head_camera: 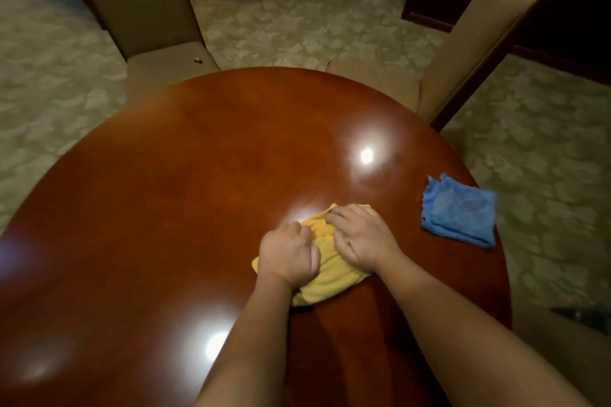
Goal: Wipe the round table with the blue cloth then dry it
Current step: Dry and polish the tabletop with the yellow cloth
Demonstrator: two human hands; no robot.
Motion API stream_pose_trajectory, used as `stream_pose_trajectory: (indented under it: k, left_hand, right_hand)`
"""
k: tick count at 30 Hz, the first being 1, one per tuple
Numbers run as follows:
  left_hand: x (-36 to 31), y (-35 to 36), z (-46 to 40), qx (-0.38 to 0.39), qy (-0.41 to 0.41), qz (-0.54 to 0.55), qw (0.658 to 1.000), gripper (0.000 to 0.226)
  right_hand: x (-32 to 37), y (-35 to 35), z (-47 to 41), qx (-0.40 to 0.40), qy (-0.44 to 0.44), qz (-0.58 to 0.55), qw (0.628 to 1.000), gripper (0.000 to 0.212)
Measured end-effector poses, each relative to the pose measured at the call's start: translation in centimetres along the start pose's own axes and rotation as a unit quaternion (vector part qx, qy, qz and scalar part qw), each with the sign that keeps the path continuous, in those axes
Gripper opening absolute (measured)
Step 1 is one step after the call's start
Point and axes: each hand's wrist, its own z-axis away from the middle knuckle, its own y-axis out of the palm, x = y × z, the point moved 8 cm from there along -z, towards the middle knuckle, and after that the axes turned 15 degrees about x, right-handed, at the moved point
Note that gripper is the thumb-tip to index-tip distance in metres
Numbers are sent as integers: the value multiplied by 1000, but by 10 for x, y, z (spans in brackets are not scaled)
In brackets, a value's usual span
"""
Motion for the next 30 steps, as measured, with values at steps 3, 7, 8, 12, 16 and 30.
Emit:
stream_pose_trajectory:
  k: [3,7,8,12,16,30]
  left_hand:
    - [3,-4,-33,-10,-15,-16,1000,29]
    - [2,-5,-80,58,-52,-65,995,47]
    - [4,-6,-93,60,-63,-71,994,47]
    - [3,-15,-140,22,-73,-33,997,34]
    - [-4,-19,-185,30,-86,-48,995,37]
    - [-65,-19,-299,85,-37,-78,993,31]
  right_hand:
    - [-23,-8,-26,1,-13,2,1000,37]
    - [-57,-21,-61,3,-39,4,999,38]
    - [-66,-24,-71,2,-44,3,999,38]
    - [-106,-36,-105,0,-50,2,999,38]
    - [-143,-48,-130,0,-56,-2,998,39]
    - [-252,-75,-106,-98,169,-29,980,36]
